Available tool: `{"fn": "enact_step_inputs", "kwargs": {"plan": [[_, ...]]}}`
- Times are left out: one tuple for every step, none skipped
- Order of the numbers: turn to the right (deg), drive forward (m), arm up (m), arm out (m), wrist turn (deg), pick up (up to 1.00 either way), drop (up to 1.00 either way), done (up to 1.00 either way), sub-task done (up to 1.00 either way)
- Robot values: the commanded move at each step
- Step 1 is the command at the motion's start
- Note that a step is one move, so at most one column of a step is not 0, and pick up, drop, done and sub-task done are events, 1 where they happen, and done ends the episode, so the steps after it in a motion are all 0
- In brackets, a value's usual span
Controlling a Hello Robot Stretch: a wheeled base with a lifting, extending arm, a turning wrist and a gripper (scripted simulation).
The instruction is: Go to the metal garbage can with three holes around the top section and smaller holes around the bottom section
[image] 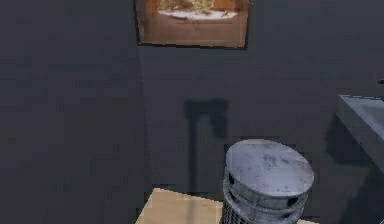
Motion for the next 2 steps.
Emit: {"fn": "enact_step_inputs", "kwargs": {"plan": [[24.0,0.00,0.00,0.00,0.0,0.00,0.00,0.00,0.00],[0.0,0.00,0.00,0.00,0.0,0.00,0.00,1.00,0.00]]}}
